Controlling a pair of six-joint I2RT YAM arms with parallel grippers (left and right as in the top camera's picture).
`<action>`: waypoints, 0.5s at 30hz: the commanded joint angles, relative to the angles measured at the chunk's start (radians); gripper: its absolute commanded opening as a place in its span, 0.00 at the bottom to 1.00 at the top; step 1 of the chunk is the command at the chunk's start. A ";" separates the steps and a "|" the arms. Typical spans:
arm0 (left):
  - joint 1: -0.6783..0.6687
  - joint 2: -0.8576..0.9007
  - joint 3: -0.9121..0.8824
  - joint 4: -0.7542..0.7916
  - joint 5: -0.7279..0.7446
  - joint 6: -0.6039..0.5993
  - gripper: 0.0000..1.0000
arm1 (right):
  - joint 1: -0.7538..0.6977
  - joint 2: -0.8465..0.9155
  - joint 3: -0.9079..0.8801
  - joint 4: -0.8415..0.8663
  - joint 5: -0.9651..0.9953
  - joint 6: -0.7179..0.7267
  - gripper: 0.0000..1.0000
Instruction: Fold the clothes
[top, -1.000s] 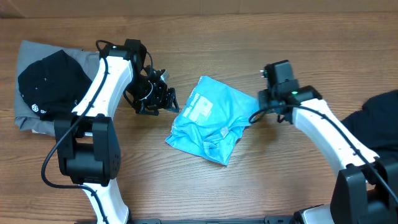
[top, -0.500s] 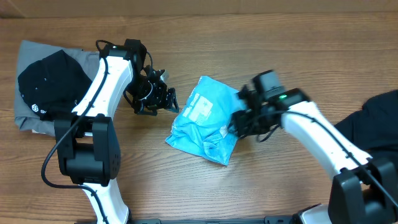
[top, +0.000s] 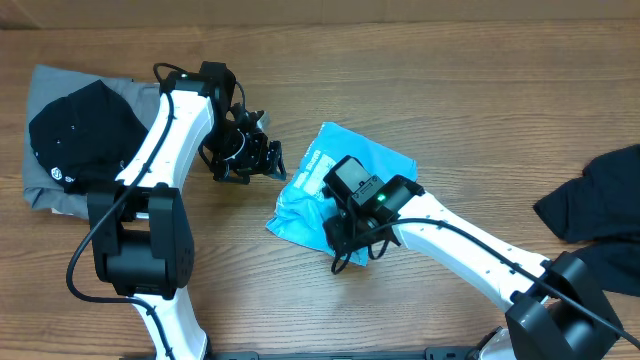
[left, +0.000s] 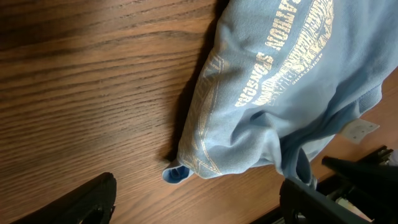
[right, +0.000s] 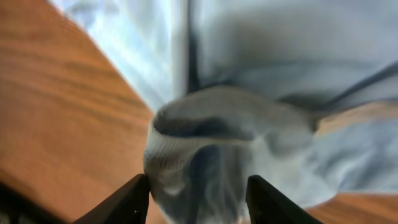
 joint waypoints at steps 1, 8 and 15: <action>0.004 -0.024 0.019 0.003 -0.005 0.019 0.87 | 0.000 0.003 0.014 0.034 0.060 0.042 0.54; 0.003 -0.024 0.019 0.002 -0.005 0.019 0.87 | 0.000 0.042 0.014 0.085 0.061 0.090 0.55; 0.003 -0.024 0.019 0.003 -0.005 0.019 0.88 | 0.009 0.046 0.014 0.082 -0.032 0.014 0.47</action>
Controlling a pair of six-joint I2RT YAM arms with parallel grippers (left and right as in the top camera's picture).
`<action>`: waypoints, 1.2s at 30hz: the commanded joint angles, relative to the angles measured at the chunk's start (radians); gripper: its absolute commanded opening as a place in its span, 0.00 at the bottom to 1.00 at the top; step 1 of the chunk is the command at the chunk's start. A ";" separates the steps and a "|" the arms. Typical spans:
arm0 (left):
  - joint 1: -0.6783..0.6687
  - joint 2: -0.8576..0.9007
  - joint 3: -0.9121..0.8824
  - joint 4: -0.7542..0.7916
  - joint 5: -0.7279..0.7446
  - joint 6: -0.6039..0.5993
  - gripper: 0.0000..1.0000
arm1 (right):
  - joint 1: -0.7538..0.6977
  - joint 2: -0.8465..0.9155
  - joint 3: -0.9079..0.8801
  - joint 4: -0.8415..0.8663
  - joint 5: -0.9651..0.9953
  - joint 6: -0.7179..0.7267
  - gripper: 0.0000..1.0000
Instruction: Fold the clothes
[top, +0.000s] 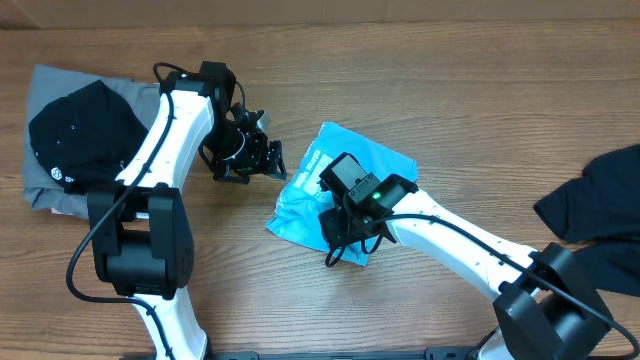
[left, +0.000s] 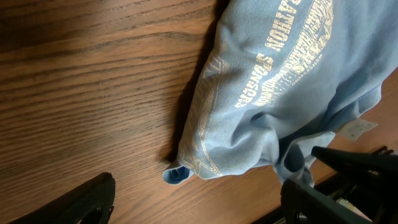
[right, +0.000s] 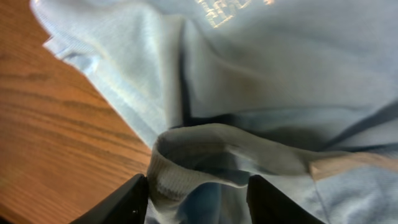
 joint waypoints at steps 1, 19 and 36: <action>0.003 -0.024 0.019 0.001 -0.004 0.019 0.88 | 0.009 0.005 0.014 0.006 -0.028 -0.017 0.40; 0.003 -0.024 0.019 0.001 -0.005 0.020 0.90 | -0.092 -0.106 0.014 -0.290 0.225 0.089 0.10; -0.017 -0.024 -0.067 0.003 -0.069 0.039 0.91 | -0.121 -0.106 0.012 -0.316 0.100 0.053 0.55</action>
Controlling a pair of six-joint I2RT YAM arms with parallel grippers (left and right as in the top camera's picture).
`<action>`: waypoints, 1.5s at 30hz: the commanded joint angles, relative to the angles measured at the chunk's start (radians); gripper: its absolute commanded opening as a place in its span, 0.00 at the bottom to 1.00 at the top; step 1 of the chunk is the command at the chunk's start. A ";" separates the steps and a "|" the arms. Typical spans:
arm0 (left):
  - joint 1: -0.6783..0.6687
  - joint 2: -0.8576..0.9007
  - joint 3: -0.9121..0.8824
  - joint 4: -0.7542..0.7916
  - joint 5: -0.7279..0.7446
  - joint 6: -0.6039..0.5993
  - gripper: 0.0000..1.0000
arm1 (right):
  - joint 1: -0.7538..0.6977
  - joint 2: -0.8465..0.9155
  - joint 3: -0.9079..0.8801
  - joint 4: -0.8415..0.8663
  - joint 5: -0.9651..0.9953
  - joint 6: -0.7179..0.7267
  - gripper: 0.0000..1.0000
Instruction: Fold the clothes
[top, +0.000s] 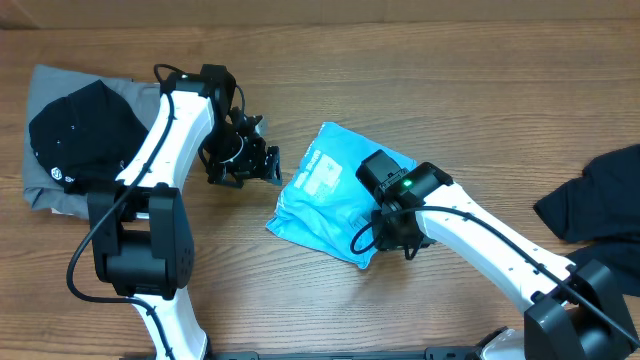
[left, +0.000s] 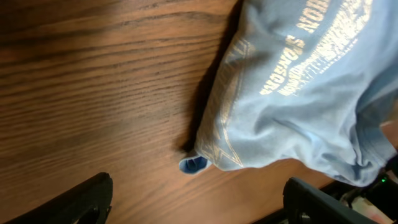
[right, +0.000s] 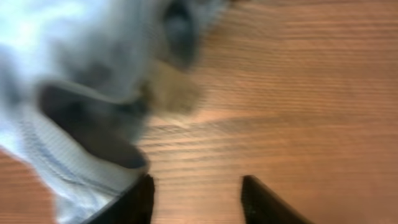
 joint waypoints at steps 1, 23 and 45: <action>-0.019 -0.024 -0.064 0.043 -0.001 0.023 0.92 | 0.000 -0.018 0.012 0.063 -0.150 -0.134 0.56; -0.051 -0.024 -0.275 0.265 0.132 0.018 0.48 | 0.024 -0.002 -0.001 0.155 -0.355 -0.218 0.52; -0.033 -0.024 -0.275 0.238 0.106 0.020 0.04 | -0.056 -0.024 0.001 -0.053 0.008 -0.001 0.04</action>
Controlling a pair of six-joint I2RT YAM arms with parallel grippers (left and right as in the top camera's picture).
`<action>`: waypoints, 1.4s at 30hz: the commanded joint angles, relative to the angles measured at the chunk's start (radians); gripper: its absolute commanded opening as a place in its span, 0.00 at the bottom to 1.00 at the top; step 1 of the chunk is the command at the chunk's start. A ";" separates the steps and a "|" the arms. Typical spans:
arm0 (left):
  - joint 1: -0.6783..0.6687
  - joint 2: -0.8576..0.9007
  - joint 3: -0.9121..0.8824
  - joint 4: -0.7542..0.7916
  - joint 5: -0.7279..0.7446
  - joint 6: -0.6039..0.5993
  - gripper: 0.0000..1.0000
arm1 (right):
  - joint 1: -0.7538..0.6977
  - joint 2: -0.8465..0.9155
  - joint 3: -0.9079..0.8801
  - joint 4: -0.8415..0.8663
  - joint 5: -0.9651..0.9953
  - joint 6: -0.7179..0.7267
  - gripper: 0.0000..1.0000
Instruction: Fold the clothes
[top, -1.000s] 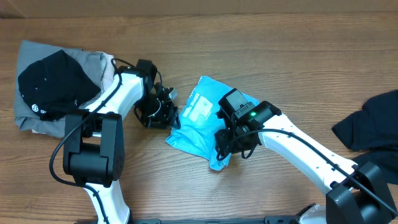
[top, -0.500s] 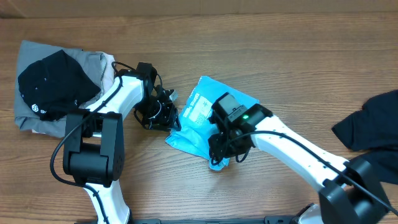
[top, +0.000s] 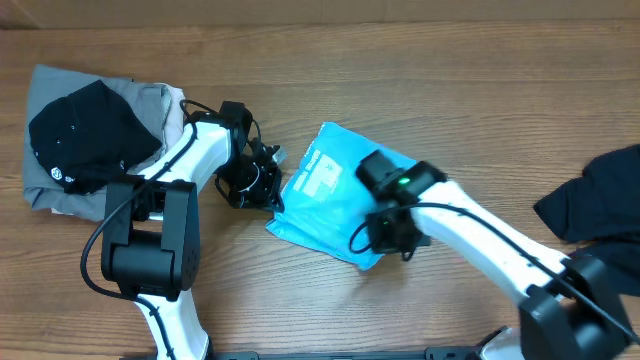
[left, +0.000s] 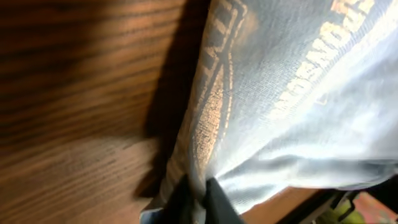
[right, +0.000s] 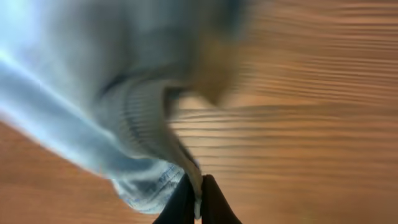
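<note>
A light blue T-shirt (top: 335, 195) with gold lettering lies crumpled at mid-table. My left gripper (top: 268, 197) is at its left edge, shut on a fold of the fabric (left: 205, 162) near the bottom corner. My right gripper (top: 392, 240) is at the shirt's lower right corner, shut on the ribbed hem (right: 186, 163). The pinched cloth runs straight between each pair of fingers in the wrist views.
A folded grey garment (top: 55, 90) with a black cap (top: 82, 135) on it lies at the far left. A dark garment (top: 600, 210) is heaped at the right edge. Bare wooden table (top: 450, 90) surrounds the shirt.
Both grippers were open beside the shirt. Now the left has moved right onto the shirt's left edge and shut on it, and the right has shut on the lower right hem.
My right gripper stood open over the shirt's lower front edge while the left hovered open to the shirt's left. Then the right was at the shirt's right corner, still open. Now both are shut on opposite corners of the shirt.
</note>
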 joint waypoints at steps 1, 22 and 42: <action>0.021 -0.024 -0.004 -0.017 -0.026 0.018 0.04 | -0.050 -0.043 -0.002 -0.028 0.083 0.010 0.05; 0.080 -0.024 -0.003 -0.100 -0.024 0.049 0.41 | -0.072 -0.043 -0.077 -0.034 -0.071 -0.141 0.56; -0.003 -0.024 -0.039 0.011 0.129 0.120 0.48 | -0.301 -0.043 -0.078 0.377 -0.140 -0.067 0.56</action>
